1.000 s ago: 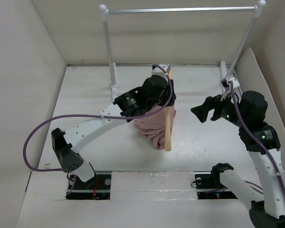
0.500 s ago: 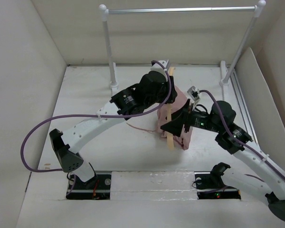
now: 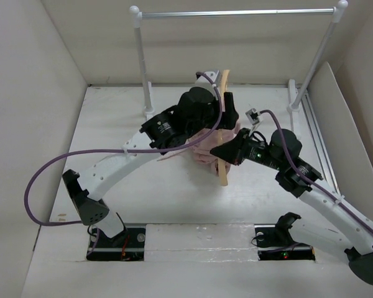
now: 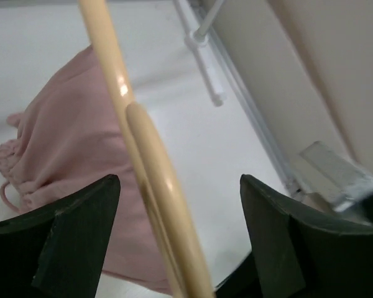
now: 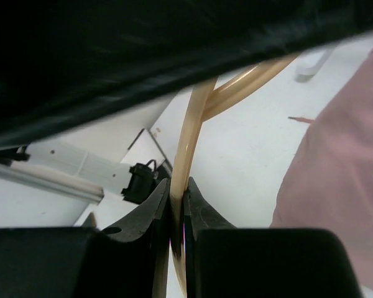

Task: Place the trousers on the hanger
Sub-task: Place the hanger at the clothesline.

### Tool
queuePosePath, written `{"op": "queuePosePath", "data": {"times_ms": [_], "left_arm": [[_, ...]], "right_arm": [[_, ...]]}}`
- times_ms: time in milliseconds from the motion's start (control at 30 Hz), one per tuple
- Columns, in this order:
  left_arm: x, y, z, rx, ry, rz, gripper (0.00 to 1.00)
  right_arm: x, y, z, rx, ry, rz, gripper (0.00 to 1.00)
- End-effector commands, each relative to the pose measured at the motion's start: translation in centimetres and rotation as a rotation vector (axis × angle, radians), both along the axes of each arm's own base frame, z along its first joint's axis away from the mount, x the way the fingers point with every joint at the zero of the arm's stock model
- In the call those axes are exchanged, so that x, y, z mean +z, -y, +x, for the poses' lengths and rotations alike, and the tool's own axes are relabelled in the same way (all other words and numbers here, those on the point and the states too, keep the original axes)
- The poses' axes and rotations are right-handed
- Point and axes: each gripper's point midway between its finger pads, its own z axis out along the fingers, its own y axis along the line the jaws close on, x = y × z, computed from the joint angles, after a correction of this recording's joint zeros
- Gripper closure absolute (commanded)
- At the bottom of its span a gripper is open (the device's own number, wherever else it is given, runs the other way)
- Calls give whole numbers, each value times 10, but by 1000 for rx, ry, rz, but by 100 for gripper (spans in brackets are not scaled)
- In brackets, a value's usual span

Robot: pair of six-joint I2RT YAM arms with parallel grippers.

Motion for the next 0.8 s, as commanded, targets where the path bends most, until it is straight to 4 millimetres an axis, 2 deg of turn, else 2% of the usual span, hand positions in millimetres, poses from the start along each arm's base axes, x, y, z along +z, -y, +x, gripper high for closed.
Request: {"op": "queuePosePath", "data": {"times_ms": [0, 33, 67, 100, 133, 167, 233, 267, 300, 333, 367, 400, 433, 467, 500, 567, 600, 633, 700, 733, 767], "left_arm": [[111, -22, -6, 5, 167, -214, 23], [120, -29, -8, 12, 179, -214, 15], [132, -35, -10, 16, 204, -217, 9], [159, -46, -15, 28, 242, -254, 2], [166, -53, -19, 30, 248, -250, 1], [176, -63, -19, 46, 266, -256, 1], [198, -85, -31, 65, 300, -296, 1], [203, -93, -35, 72, 309, -312, 1], [206, -105, -41, 85, 314, -328, 1], [205, -110, -44, 89, 315, -337, 1], [204, -116, -47, 96, 314, -345, 1], [191, -123, -50, 114, 296, -337, 1], [182, -126, -50, 125, 280, -331, 1], [174, -129, -51, 131, 266, -326, 1], [152, -131, -51, 146, 230, -304, 1], [132, -132, -54, 147, 191, -290, 1], [114, -134, -56, 145, 164, -272, 1], [105, -134, -58, 148, 138, -278, 1], [84, -135, -62, 146, 105, -265, 1], [79, -136, -62, 146, 96, -267, 1], [76, -136, -64, 146, 84, -272, 1]], "right_arm": [[92, 7, 8, -8, 249, 153, 100], [115, 15, 13, -14, 300, 177, 100], [118, 15, 24, -21, 292, 166, 100], [124, 18, 31, -33, 296, 162, 100], [146, 29, 39, -56, 343, 163, 100], [146, 31, 53, -68, 335, 148, 100], [155, 40, 66, -79, 357, 134, 100], [169, 53, 76, -116, 391, 133, 100], [166, 56, 90, -121, 381, 120, 100], [170, 61, 95, -120, 389, 117, 100], [181, 75, 103, -158, 417, 116, 100], [185, 89, 119, -188, 420, 110, 100], [181, 87, 124, -175, 399, 113, 100], [183, 93, 130, -180, 393, 119, 100], [189, 109, 140, -212, 404, 126, 100], [188, 120, 161, -223, 371, 150, 100], [193, 132, 169, -252, 375, 156, 100], [187, 135, 184, -248, 354, 167, 100], [185, 142, 196, -250, 342, 167, 100], [190, 147, 200, -258, 352, 173, 100], [185, 148, 210, -262, 342, 176, 100]]}}
